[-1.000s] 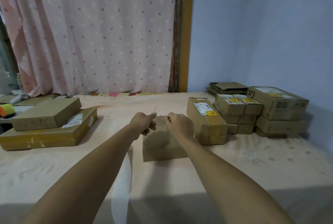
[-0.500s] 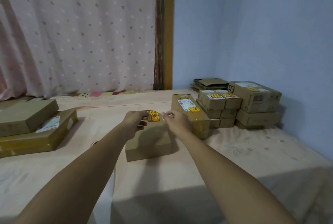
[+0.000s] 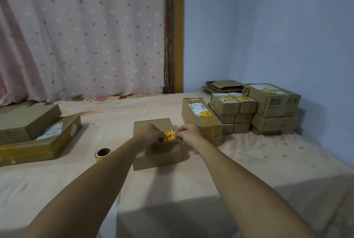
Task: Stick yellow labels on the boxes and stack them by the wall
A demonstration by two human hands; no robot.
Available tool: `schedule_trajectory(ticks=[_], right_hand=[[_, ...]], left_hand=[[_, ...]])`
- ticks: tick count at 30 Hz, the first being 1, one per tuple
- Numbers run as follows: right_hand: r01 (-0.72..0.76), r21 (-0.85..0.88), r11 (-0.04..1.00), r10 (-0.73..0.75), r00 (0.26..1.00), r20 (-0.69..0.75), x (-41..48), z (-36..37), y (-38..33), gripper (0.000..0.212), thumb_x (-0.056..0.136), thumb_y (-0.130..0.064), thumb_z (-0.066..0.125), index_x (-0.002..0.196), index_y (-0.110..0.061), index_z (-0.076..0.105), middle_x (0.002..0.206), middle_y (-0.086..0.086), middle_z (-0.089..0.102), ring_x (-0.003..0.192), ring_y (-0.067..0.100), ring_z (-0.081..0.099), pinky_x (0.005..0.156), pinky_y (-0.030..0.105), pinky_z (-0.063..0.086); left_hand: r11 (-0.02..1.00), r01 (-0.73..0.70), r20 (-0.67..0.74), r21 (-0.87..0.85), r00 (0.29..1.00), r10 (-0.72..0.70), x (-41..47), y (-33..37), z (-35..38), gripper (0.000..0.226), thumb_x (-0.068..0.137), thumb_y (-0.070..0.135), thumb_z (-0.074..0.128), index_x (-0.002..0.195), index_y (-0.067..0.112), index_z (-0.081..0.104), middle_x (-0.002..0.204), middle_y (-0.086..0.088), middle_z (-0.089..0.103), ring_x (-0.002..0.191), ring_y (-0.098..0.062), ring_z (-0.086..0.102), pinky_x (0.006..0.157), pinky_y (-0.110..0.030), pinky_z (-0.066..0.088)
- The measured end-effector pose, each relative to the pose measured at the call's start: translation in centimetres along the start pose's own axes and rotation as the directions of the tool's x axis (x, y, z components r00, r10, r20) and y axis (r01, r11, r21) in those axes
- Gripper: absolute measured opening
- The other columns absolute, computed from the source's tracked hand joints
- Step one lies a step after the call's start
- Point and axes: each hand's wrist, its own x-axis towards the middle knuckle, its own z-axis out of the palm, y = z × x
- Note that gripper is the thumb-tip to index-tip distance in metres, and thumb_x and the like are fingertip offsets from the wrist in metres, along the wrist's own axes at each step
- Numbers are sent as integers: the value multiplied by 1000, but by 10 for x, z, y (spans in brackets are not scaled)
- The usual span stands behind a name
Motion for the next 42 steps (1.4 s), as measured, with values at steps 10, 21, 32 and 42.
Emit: schedule_trajectory(ticks=[10, 21, 32, 42], right_hand=[[63, -343, 937, -83, 996, -44, 8, 16, 3, 15, 91, -20, 77, 81, -23, 67, 86, -6, 64, 88, 14, 62, 75, 28, 50], [76, -430, 900, -100, 994, -34, 17, 20, 11, 21, 90, -21, 76, 75, -28, 64, 86, -6, 67, 90, 15, 64, 78, 33, 56], [263, -550, 792, -231, 964, 128, 18, 20, 17, 25, 98, -19, 61, 115, -30, 76, 111, -2, 66, 99, 21, 62, 85, 37, 56], [226, -408, 884, -236, 971, 26, 9, 18, 36, 21, 96, -30, 67, 114, -29, 79, 104, -6, 68, 100, 18, 63, 87, 37, 56]], left_hand=[[835, -133, 26, 534, 990, 142, 10, 1, 11, 27, 98, 33, 61, 104, 11, 74, 99, -6, 70, 91, -21, 63, 81, -34, 55], [851, -48, 45, 523, 999, 29, 25, -4, 8, 39, 89, 48, 71, 98, 10, 68, 94, -7, 68, 90, -20, 62, 72, -31, 48], [723, -481, 79, 496, 854, 513, 20, -34, 11, 20, 93, 28, 69, 107, 16, 75, 101, -1, 56, 95, -23, 57, 77, -32, 46], [677, -516, 43, 525, 811, 584, 6, -54, -6, 29, 92, 46, 67, 109, 26, 80, 99, 0, 58, 98, -17, 57, 69, -27, 37]])
